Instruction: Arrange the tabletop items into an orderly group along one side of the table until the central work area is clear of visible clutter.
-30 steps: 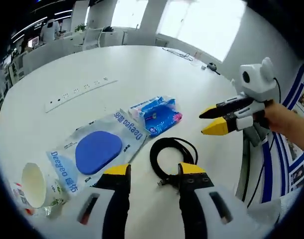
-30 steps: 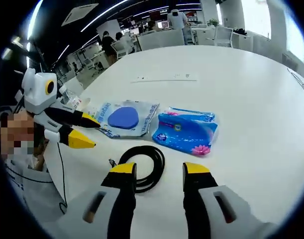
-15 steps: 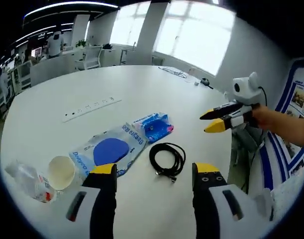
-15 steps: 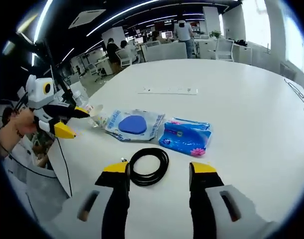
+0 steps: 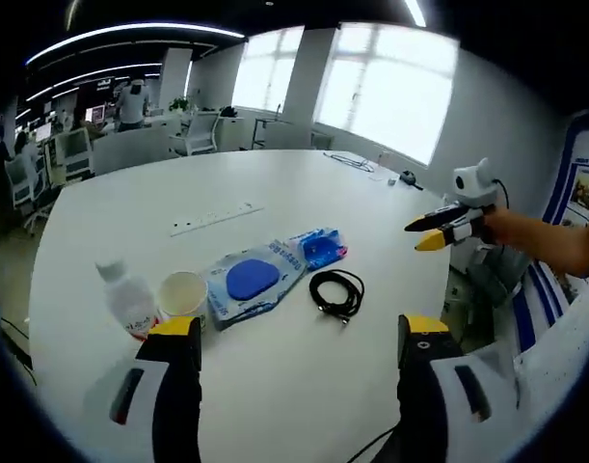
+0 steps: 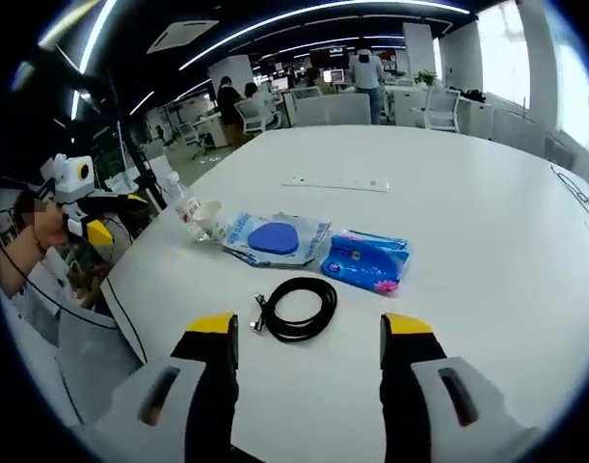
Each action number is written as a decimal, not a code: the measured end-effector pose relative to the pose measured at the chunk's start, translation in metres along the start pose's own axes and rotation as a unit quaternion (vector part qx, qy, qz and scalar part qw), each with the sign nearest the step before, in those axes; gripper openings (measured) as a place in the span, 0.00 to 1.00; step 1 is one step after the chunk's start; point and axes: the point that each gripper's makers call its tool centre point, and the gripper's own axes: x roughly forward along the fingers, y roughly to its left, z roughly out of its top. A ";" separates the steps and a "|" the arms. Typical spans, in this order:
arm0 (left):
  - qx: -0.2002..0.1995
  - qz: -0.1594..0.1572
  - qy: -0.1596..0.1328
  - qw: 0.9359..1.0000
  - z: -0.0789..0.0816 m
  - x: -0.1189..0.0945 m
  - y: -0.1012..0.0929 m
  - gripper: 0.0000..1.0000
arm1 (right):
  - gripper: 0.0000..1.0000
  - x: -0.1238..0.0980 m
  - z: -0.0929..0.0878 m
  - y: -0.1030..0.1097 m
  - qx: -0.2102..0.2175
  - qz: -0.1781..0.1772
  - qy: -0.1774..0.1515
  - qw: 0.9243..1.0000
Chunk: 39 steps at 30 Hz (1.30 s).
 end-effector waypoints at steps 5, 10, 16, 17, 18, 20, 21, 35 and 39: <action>-0.007 0.008 -0.003 1.000 -0.010 -0.021 0.001 0.90 | 0.62 -0.006 -0.006 0.005 -0.003 0.004 0.000 1.000; -0.012 0.014 -0.004 1.000 -0.018 -0.037 0.001 0.91 | 0.65 -0.015 -0.007 0.011 -0.006 0.006 -0.005 1.000; -0.019 0.015 -0.006 1.000 -0.024 -0.051 0.000 0.94 | 0.69 -0.021 -0.007 0.018 -0.007 0.008 -0.013 1.000; -0.020 0.014 -0.006 1.000 -0.025 -0.053 0.000 0.93 | 0.69 -0.022 -0.007 0.020 -0.006 0.009 -0.016 1.000; -0.022 0.015 -0.007 1.000 -0.025 -0.055 0.000 0.93 | 0.69 -0.022 -0.008 0.021 -0.005 0.010 -0.016 1.000; -0.022 0.016 -0.009 1.000 -0.026 -0.058 0.000 0.93 | 0.69 -0.022 -0.010 0.025 -0.005 0.011 -0.015 1.000; -0.024 0.016 -0.009 1.000 -0.026 -0.060 0.000 0.92 | 0.69 -0.022 -0.012 0.026 -0.006 0.010 -0.014 1.000; -0.022 0.010 -0.011 1.000 -0.028 -0.066 -0.006 0.93 | 0.69 -0.033 -0.017 0.029 0.004 0.002 -0.023 1.000; -0.021 0.010 -0.011 1.000 -0.028 -0.067 -0.007 0.92 | 0.69 -0.034 -0.018 0.028 0.004 0.000 -0.022 1.000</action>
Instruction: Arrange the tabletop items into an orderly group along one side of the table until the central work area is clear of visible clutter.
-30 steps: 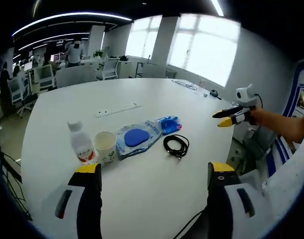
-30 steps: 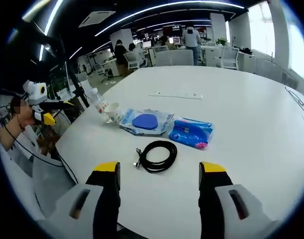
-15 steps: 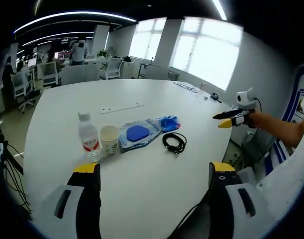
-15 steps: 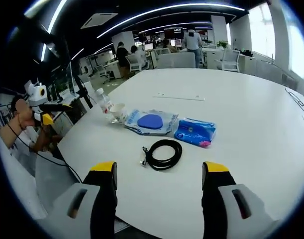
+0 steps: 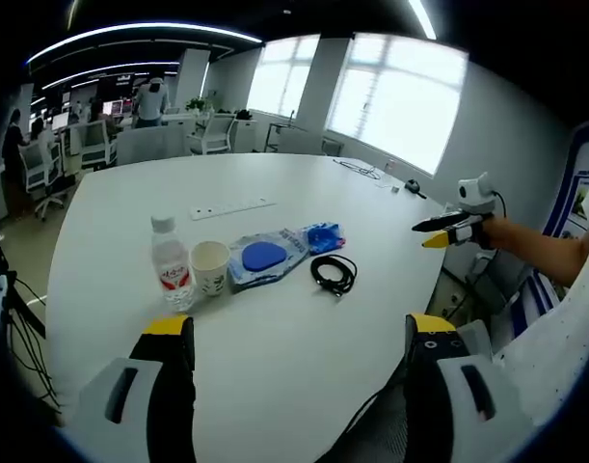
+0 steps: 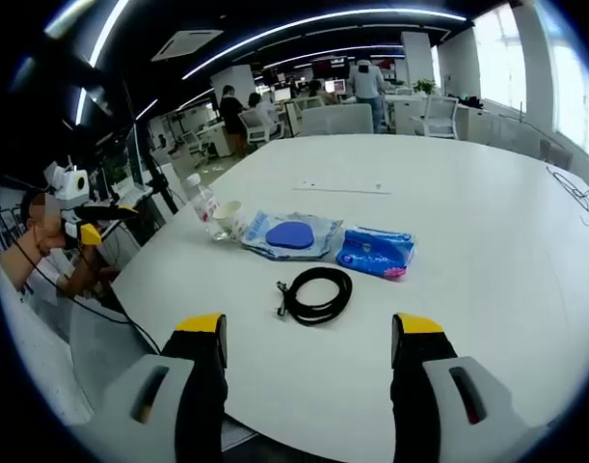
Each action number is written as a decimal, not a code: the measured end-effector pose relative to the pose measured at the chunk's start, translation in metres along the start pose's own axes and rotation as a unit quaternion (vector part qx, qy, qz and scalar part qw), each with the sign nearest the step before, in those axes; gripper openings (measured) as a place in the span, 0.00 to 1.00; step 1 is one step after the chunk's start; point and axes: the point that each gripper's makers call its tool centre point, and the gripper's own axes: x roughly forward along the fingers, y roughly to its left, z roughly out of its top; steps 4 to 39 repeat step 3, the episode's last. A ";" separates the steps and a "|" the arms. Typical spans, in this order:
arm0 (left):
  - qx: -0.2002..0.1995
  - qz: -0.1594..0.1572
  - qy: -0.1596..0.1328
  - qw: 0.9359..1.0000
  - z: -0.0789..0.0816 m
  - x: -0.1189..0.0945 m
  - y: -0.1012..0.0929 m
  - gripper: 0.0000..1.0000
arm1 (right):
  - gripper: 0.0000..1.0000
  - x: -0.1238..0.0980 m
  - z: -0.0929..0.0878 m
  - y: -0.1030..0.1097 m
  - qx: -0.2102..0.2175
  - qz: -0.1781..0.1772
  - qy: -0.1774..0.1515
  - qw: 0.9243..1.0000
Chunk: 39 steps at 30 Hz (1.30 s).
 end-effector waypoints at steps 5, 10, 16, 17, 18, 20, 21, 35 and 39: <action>0.000 0.001 0.000 1.000 0.000 -0.001 0.000 0.92 | 0.68 0.000 0.001 -0.001 0.000 0.000 -0.001 1.000; 0.000 0.001 0.000 1.000 0.000 -0.001 0.000 0.92 | 0.68 0.000 0.001 -0.001 0.000 0.000 -0.001 1.000; 0.000 0.001 0.000 1.000 0.000 -0.001 0.000 0.92 | 0.68 0.000 0.001 -0.001 0.000 0.000 -0.001 1.000; 0.000 0.001 0.000 1.000 0.000 -0.001 0.000 0.92 | 0.68 0.000 0.001 -0.001 0.000 0.000 -0.001 1.000; 0.000 0.001 0.000 1.000 0.000 -0.001 0.000 0.92 | 0.68 0.000 0.001 -0.001 0.000 0.000 -0.001 1.000; 0.000 0.001 0.000 1.000 0.000 -0.001 0.000 0.92 | 0.68 0.000 0.001 -0.001 0.000 0.000 -0.001 1.000; 0.000 0.001 0.000 1.000 0.000 -0.001 0.000 0.92 | 0.68 0.000 0.001 -0.001 0.000 0.000 -0.001 1.000; 0.000 0.001 0.000 1.000 0.000 -0.001 0.000 0.92 | 0.68 0.000 0.001 -0.001 0.000 0.000 -0.001 1.000; 0.000 0.001 0.000 1.000 0.000 -0.001 0.000 0.92 | 0.68 0.000 0.001 -0.001 0.000 0.000 -0.001 1.000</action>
